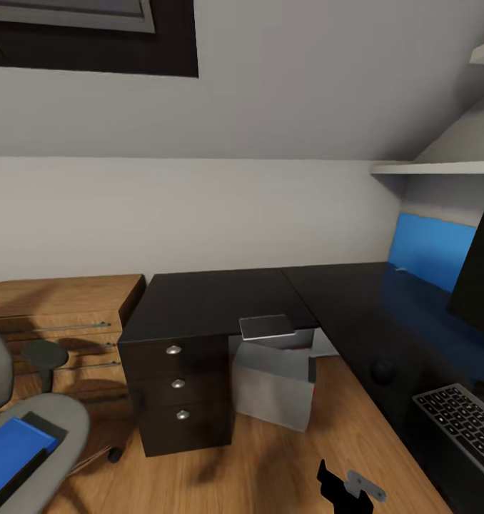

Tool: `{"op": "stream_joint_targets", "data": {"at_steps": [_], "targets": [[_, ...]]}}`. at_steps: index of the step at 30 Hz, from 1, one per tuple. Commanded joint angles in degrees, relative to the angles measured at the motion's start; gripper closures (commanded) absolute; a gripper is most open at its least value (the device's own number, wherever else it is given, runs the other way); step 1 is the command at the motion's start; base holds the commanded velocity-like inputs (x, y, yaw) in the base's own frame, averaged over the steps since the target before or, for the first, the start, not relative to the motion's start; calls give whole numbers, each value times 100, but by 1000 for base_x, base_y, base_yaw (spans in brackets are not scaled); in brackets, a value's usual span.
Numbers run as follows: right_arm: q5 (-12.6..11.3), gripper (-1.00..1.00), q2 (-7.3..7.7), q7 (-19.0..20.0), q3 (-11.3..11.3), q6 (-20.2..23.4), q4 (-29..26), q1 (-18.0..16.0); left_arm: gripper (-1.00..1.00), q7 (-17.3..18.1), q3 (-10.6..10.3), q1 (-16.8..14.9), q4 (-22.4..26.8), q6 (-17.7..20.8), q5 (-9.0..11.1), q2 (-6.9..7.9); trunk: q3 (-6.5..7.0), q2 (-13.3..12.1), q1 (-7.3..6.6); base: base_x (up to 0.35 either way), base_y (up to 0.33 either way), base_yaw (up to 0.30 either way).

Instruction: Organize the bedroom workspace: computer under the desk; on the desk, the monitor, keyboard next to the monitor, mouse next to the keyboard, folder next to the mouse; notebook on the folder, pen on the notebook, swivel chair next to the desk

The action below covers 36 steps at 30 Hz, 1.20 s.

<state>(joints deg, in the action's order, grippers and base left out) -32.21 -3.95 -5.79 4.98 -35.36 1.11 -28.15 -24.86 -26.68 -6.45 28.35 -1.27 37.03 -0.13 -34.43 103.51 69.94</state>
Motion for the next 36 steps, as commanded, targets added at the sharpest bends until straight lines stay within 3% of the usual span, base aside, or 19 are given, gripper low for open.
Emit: {"op": "stream_joint_targets", "data": {"at_steps": [1, 15, 36], "targets": [[-10, -100, -5, -41, 47, -19, 12, -7, -100, -45, -48, -5, 5, -13, 51, 5, 13, -38, -23, 0, 0, 0], [-5, -100, -142, -46, 48, -27, 11, -7, -100, -45, -48, -5, -74, -22, 32, 7, 264, -600, -331, 0, 0, 0], [4, -100, -185, -62, 47, -18, 12, -7, -100, -49, -48, -5, -117, -233, 42, 4, 580, -1442, -792, 0, 0, 261]]}}
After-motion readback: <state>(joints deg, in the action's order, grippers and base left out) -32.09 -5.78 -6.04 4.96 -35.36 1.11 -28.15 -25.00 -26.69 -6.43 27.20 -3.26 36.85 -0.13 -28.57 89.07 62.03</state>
